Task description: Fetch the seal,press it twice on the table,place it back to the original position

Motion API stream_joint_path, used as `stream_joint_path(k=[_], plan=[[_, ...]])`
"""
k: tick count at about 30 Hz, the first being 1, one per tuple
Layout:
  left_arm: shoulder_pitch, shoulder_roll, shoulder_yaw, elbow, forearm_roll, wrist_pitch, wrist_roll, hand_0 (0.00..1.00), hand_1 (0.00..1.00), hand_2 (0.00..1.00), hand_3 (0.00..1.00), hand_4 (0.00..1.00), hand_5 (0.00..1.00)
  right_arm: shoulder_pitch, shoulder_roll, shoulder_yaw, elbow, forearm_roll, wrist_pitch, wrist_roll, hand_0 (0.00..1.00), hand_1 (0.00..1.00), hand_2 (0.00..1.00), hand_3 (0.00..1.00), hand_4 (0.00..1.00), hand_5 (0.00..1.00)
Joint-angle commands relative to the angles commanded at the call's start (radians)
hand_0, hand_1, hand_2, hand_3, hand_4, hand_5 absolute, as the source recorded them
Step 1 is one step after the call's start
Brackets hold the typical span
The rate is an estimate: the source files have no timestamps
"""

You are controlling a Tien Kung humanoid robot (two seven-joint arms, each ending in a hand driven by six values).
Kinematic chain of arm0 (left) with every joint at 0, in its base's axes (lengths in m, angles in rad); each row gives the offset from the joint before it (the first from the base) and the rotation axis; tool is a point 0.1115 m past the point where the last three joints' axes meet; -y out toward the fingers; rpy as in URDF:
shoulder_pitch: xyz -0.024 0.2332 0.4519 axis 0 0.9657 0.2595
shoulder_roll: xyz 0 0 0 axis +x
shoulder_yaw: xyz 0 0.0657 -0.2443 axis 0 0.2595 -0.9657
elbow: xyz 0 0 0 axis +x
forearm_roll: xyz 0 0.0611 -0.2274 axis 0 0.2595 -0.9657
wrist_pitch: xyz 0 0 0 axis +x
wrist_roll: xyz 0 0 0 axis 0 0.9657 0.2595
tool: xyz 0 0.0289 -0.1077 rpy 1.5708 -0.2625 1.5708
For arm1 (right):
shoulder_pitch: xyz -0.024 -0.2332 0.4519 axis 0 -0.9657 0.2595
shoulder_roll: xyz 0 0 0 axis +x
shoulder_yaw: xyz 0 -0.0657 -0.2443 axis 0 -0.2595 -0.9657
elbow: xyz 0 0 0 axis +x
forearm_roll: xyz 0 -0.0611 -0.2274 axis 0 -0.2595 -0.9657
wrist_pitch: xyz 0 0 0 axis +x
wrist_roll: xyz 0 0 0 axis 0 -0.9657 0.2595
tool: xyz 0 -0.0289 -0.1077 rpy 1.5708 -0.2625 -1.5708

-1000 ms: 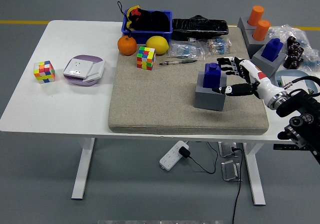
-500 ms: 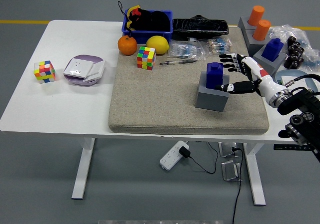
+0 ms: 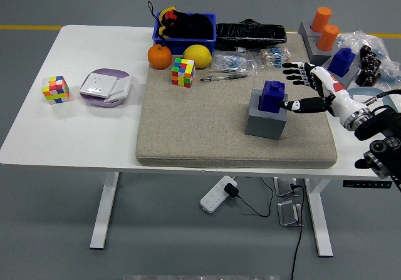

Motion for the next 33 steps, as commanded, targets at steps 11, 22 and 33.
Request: stream_joint_path(k=[11,22,33], plan=[[-0.004,0.001,0.009,-0.003,0.001,0.0,0.0,0.717,0.693,0.683,0.721,0.634,0.239,0.061,0.052,-0.06,-0.093,0.019,-0.031,0.054,0.769,0.725,0.736,0.765,0.951,0.002],[-0.01,0.006,0.021,-0.002,-0.002,-0.002,0.001,0.717,0.693,0.684,0.721,0.634,0.238,0.065,0.055,-0.078,-0.123,0.024,-0.033,0.071,0.755,0.717,0.727,0.76,0.945,0.002],[-0.012,0.006,0.023,-0.006,0.004,-0.005,-0.001,0.717,0.693,0.683,0.72,0.633,0.238,0.054,0.054,-0.096,-0.138,0.034,-0.045,0.08,0.747,0.711,0.717,0.756,0.939,0.002]])
